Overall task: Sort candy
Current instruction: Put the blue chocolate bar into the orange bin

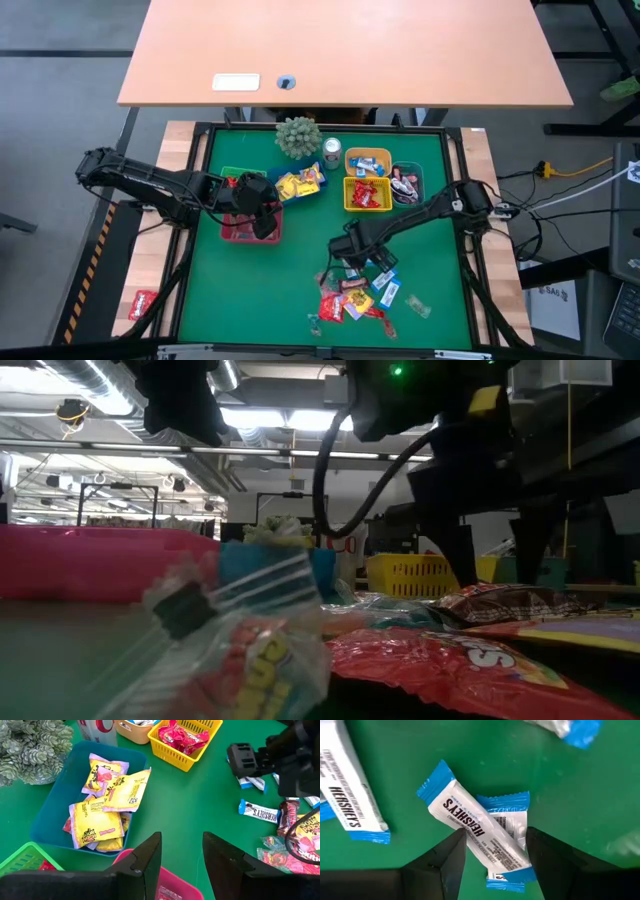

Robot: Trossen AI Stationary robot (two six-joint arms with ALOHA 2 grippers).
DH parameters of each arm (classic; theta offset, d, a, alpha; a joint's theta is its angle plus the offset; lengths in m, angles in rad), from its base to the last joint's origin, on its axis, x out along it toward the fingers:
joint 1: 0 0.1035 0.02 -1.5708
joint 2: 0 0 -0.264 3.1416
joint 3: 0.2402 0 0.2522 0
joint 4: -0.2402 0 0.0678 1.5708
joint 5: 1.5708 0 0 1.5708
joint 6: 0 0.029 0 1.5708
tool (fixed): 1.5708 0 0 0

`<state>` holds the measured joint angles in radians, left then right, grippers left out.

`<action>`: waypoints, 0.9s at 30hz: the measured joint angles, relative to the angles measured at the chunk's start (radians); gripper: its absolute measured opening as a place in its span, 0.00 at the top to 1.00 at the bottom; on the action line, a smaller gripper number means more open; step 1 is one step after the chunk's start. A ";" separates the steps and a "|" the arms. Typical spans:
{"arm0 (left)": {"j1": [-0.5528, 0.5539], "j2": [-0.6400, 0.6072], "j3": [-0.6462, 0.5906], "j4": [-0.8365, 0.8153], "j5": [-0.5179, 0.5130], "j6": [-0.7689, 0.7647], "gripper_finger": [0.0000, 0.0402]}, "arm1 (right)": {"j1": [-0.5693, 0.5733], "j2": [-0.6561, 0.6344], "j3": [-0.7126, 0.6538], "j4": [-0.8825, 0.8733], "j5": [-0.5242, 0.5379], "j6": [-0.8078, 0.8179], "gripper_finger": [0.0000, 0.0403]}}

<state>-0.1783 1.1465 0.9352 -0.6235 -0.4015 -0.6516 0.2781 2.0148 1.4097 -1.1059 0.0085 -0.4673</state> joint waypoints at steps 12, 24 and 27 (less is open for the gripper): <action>0.000 0.000 0.000 0.000 0.000 0.001 0.67 | -0.010 0.000 0.000 -0.023 0.022 0.044 0.49; 0.000 0.000 0.000 0.000 0.000 0.001 0.67 | -0.010 0.000 0.000 -0.027 0.049 0.059 0.52; 0.000 0.000 0.000 0.000 0.000 0.001 0.67 | -0.010 0.000 0.000 -0.033 0.049 0.073 0.58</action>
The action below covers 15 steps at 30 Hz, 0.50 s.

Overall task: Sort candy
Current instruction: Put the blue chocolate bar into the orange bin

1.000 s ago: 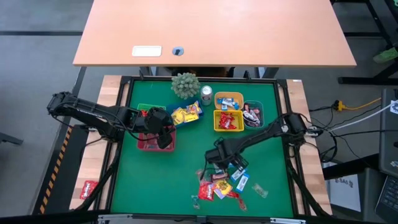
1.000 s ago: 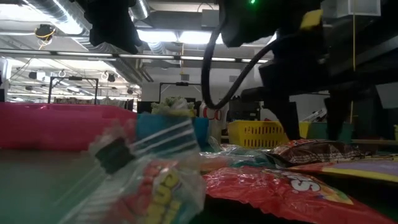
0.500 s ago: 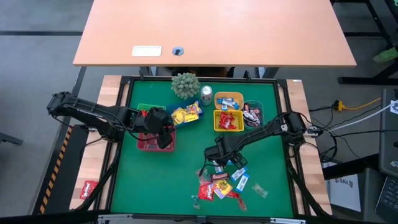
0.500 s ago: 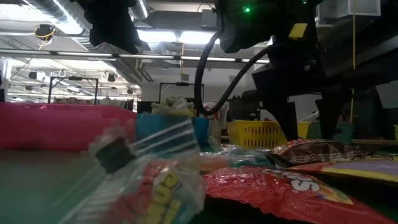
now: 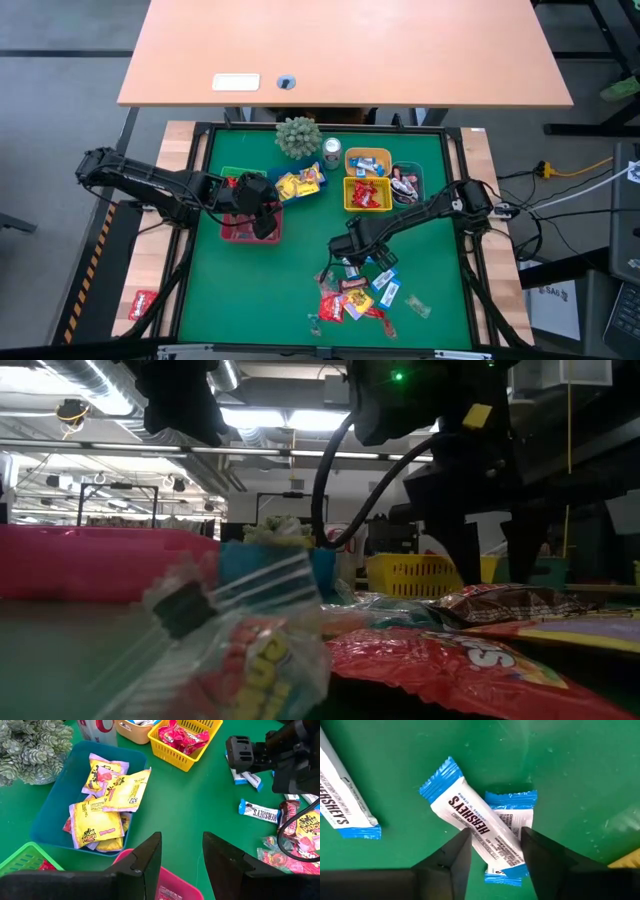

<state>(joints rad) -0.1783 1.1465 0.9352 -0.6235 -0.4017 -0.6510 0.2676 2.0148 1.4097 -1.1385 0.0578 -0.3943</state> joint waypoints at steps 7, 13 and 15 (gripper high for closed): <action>0.000 0.000 0.000 0.000 0.000 0.000 0.67 | 0.000 0.000 0.000 -0.006 0.000 0.000 0.74; 0.000 0.000 0.000 0.000 0.000 0.000 0.67 | 0.000 0.000 0.000 -0.006 -0.014 -0.002 0.86; 0.000 0.000 0.000 0.000 0.000 0.000 0.67 | 0.000 0.000 0.000 -0.006 -0.016 -0.002 0.91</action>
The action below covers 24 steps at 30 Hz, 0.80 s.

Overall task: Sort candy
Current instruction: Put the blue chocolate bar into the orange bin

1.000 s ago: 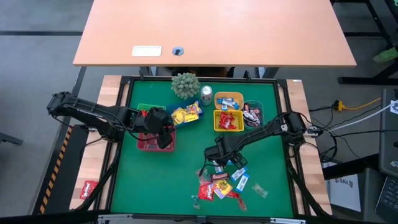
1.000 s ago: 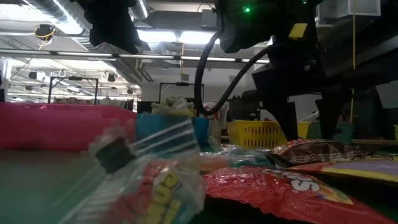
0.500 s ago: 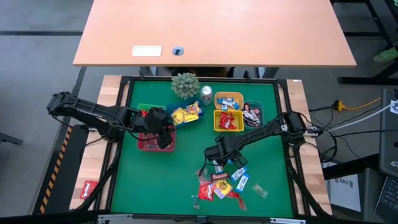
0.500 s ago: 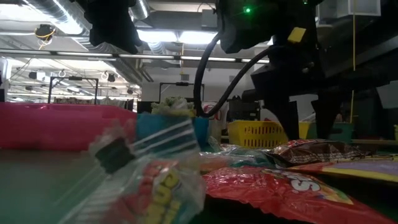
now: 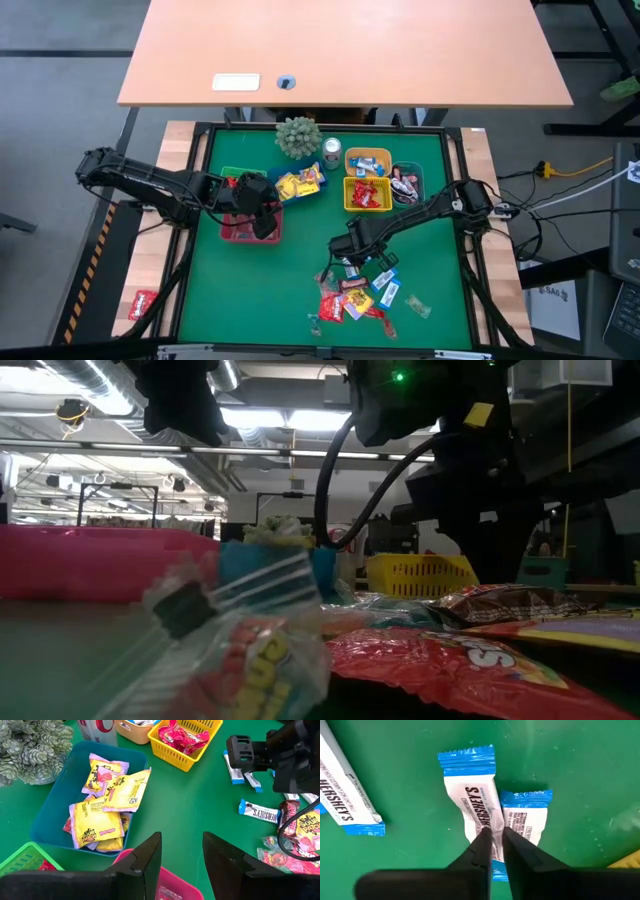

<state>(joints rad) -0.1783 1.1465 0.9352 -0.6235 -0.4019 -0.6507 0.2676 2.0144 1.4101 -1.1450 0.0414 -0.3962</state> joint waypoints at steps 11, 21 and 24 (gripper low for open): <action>0.000 0.000 0.000 0.000 0.000 0.000 0.67 | 0.000 -0.002 0.001 0.000 -0.075 0.000 0.99; 0.000 0.000 0.000 0.000 0.000 0.000 0.67 | 0.000 -0.002 0.005 -0.026 -0.241 -0.001 1.00; 0.000 0.000 0.000 0.000 0.000 0.000 0.67 | 0.000 -0.001 0.036 -0.057 -0.268 -0.007 1.00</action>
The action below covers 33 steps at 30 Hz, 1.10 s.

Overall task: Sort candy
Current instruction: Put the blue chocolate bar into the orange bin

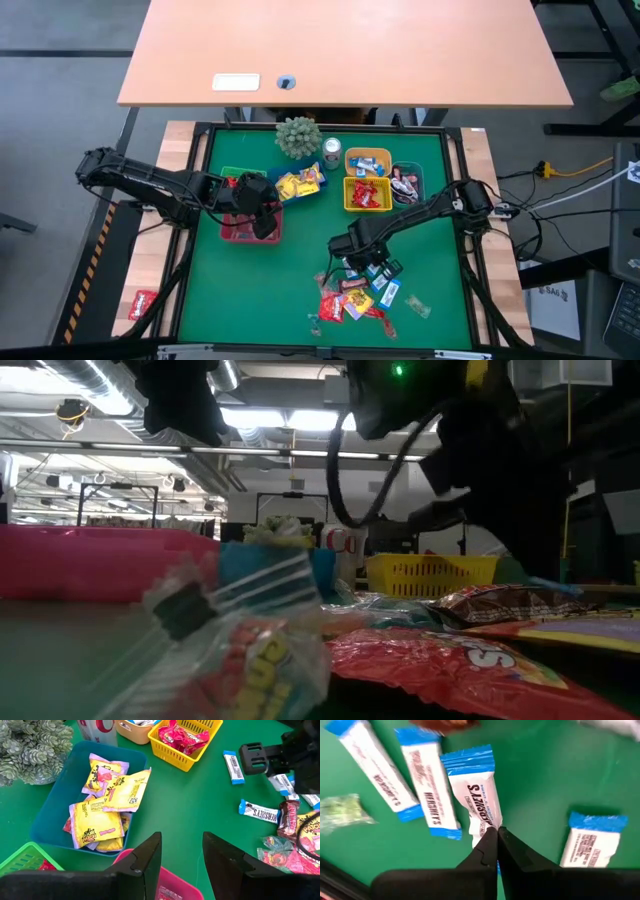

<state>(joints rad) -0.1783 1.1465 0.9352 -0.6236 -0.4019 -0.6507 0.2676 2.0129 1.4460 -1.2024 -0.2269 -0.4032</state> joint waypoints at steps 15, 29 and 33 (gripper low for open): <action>-0.003 0.000 0.000 0.007 0.000 0.000 0.67 | -0.166 -0.228 0.069 -0.073 0.133 -0.022 1.00; -0.007 0.000 0.000 0.012 0.000 0.000 0.67 | -0.591 -0.273 0.063 0.025 0.317 -0.024 1.00; -0.006 0.000 0.000 0.012 0.000 0.000 0.67 | -0.688 -0.273 0.064 0.075 0.316 -0.020 0.99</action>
<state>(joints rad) -0.1848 1.1465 0.9352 -0.6117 -0.4023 -0.6506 -0.4208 1.7401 1.5097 -1.1278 0.0895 -0.4229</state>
